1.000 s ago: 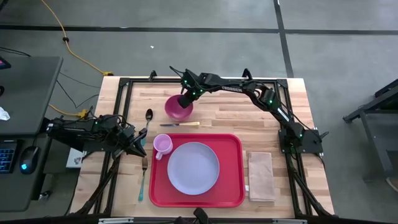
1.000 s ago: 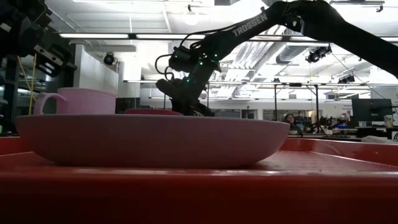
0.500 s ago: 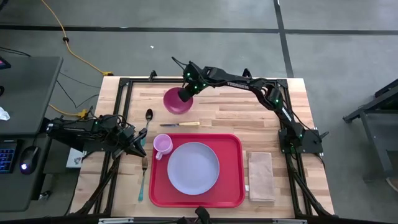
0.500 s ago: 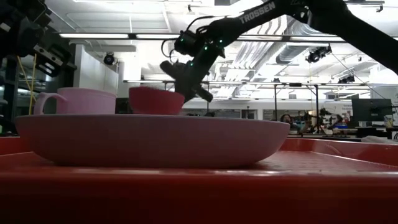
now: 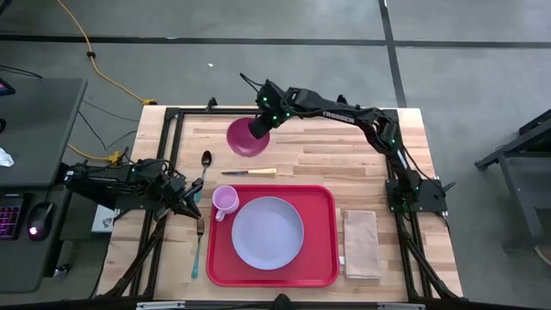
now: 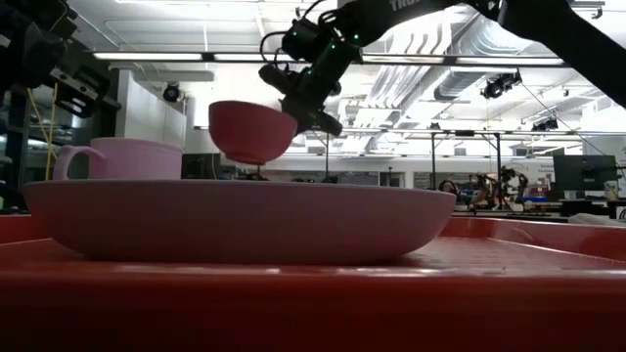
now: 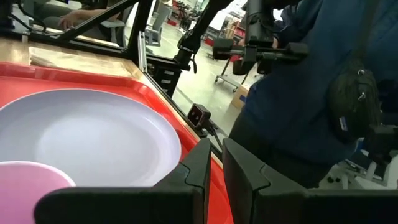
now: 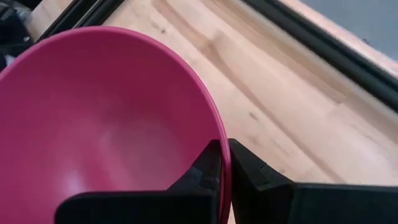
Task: Set up tray
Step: Put the red bowl on top of the white plate on the red tray, then put the brown napkin to the right of the white plate on the red tray
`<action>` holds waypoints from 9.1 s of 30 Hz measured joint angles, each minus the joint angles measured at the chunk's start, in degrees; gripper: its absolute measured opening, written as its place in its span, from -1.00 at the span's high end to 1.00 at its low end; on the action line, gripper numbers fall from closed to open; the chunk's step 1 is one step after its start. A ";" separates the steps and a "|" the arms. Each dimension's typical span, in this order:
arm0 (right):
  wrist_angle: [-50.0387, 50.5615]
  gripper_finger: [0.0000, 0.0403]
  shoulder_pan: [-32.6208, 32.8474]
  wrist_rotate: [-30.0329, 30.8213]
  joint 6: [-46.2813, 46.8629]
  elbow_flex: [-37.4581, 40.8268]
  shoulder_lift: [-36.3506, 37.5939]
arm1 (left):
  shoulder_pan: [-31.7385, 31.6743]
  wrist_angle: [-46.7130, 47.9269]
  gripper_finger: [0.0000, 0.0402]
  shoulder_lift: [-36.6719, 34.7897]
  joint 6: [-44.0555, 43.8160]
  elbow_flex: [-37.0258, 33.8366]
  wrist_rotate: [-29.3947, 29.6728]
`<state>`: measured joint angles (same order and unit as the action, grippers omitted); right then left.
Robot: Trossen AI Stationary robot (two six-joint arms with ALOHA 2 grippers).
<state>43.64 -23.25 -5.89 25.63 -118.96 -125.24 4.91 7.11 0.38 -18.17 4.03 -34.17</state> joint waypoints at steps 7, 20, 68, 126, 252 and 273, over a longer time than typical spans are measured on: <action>1.33 1.00 2.74 1.53 1.18 0.00 1.11 | 0.00 -0.02 0.63 0.02 0.57 -0.02 -1.48; 7.30 1.00 6.63 2.98 3.00 0.02 1.33 | 0.00 -0.01 0.63 0.01 0.57 -0.04 -2.20; 32.81 1.00 27.15 17.59 26.73 0.24 8.64 | 0.01 0.03 0.63 0.02 1.24 -0.09 -5.00; -9.19 1.00 38.01 16.46 36.25 37.46 19.26 | 0.00 -0.08 0.63 0.01 1.14 -0.11 -9.11; 44.40 0.82 42.87 0.88 48.22 25.78 16.22 | 0.00 0.25 0.63 0.00 1.42 -0.09 -10.45; 17.41 0.40 47.32 -4.57 71.32 57.44 33.56 | 0.00 -0.08 0.63 0.01 -0.11 -0.13 -10.59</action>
<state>61.05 24.07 -10.46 96.96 -61.52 -91.68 4.91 7.03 0.40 -18.28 3.90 -44.76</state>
